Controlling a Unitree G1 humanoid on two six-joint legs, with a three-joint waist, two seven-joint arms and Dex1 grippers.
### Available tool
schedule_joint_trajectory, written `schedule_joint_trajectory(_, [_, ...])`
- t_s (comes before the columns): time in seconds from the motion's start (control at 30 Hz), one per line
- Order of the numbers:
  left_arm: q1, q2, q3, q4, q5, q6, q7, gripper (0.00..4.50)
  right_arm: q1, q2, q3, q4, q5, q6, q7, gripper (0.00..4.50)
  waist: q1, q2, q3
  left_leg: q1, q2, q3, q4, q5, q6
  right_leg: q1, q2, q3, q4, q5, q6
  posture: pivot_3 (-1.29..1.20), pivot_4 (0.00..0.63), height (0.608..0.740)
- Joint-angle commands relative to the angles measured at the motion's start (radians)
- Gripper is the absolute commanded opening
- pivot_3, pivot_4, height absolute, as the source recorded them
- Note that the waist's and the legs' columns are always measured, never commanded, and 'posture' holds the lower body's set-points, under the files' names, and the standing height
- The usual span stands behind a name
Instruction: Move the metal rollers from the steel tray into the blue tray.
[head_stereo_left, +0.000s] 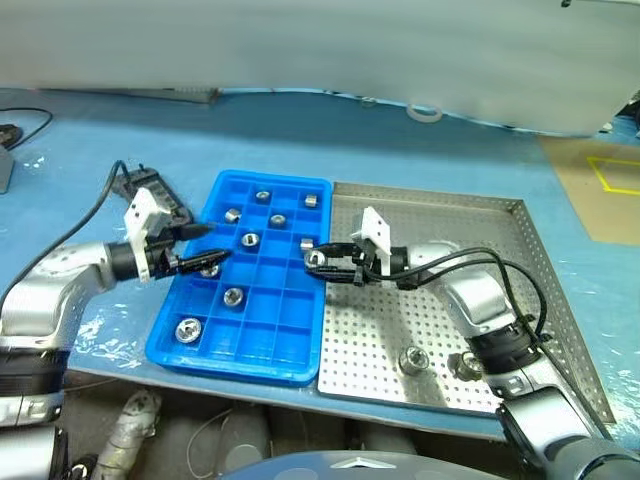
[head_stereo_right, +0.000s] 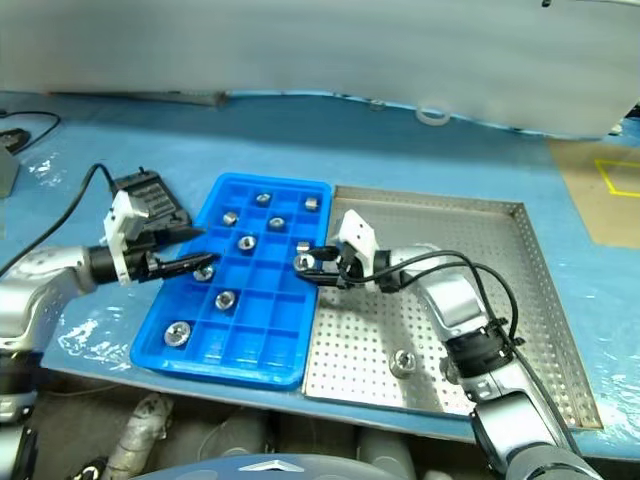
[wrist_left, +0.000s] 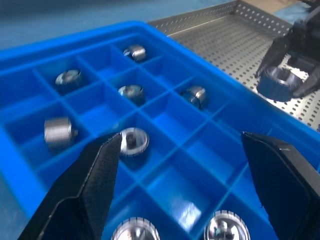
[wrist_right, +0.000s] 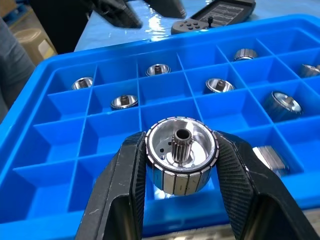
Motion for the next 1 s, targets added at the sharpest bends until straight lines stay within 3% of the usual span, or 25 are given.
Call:
schedule_joint_trajectory(0.03, [0.050, 0.000, 0.081, -0.098, -0.035, 0.005, 0.054, 4.02, -0.060, 0.054, 0.025, 0.109, -0.035, -0.104, 0.026, 1.67, 0.015, -0.001, 0.001, 0.000, 0.000, -0.001, 0.000, 0.000, 0.000, 0.000, 0.000, -0.001, 0.000, 0.000, 0.000, 0.25, 0.150, 0.740])
schedule_joint_trajectory(0.3, [0.167, -0.046, 0.127, -0.234, -0.084, 0.046, 0.164, 4.02, -0.138, 0.134, 0.058, 0.276, -0.097, -0.216, 0.091, 1.67, 0.064, 0.000, 0.004, 0.000, 0.001, -0.002, 0.000, 0.000, -0.001, 0.001, 0.000, -0.004, 0.001, 0.000, 0.000, 0.29, 0.150, 0.740])
schedule_joint_trajectory(0.53, [0.150, -0.048, 0.099, -0.230, -0.086, 0.044, 0.183, 4.02, -0.152, 0.149, 0.078, 0.386, -0.186, -0.323, 0.085, 1.67, 0.074, 0.000, 0.004, 0.001, 0.002, -0.002, 0.000, 0.002, -0.004, 0.001, 0.001, -0.004, 0.002, 0.000, 0.000, 0.28, 0.150, 0.740])
schedule_joint_trajectory(0.73, [0.101, -0.051, 0.056, -0.202, -0.083, 0.041, 0.171, 4.02, -0.120, 0.153, 0.032, 0.352, -0.173, -0.301, 0.038, 3.56, 0.071, 0.000, 0.003, 0.002, 0.002, -0.002, 0.001, 0.002, -0.004, 0.001, 0.001, -0.004, 0.002, 0.000, 0.000, 0.24, 0.150, 0.740])
schedule_joint_trajectory(1.0, [-0.055, -0.079, -0.059, -0.100, -0.067, 0.022, 0.113, 4.02, -0.040, 0.028, -0.086, 0.090, -0.086, -0.143, 0.025, 3.56, 0.070, -0.001, 0.003, 0.001, 0.001, -0.001, 0.001, 0.002, -0.005, 0.002, 0.001, -0.004, 0.002, 0.001, 0.001, 0.08, 0.150, 0.740])
